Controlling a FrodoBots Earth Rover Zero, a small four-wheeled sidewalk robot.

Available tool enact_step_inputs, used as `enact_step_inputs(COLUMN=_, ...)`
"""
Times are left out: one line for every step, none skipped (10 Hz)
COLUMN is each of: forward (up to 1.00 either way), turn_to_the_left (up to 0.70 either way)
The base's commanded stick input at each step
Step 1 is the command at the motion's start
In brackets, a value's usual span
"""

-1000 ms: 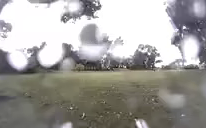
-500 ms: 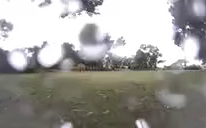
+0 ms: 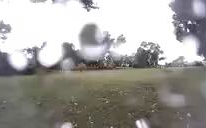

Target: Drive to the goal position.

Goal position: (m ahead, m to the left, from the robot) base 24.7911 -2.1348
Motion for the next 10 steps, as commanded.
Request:
enact_step_inputs(forward=1.00, turn_to_the_left=0.01)
enact_step_inputs(forward=1.00, turn_to_the_left=0.01)
enact_step_inputs(forward=1.00, turn_to_the_left=0.01)
enact_step_inputs(forward=1.00, turn_to_the_left=0.01)
enact_step_inputs(forward=1.00, turn_to_the_left=0.01)
enact_step_inputs(forward=1.00, turn_to_the_left=0.01)
enact_step_inputs(forward=1.00, turn_to_the_left=0.01)
enact_step_inputs(forward=1.00, turn_to_the_left=0.01)
enact_step_inputs(forward=1.00, turn_to_the_left=0.01)
enact_step_inputs(forward=1.00, turn_to_the_left=0.01)
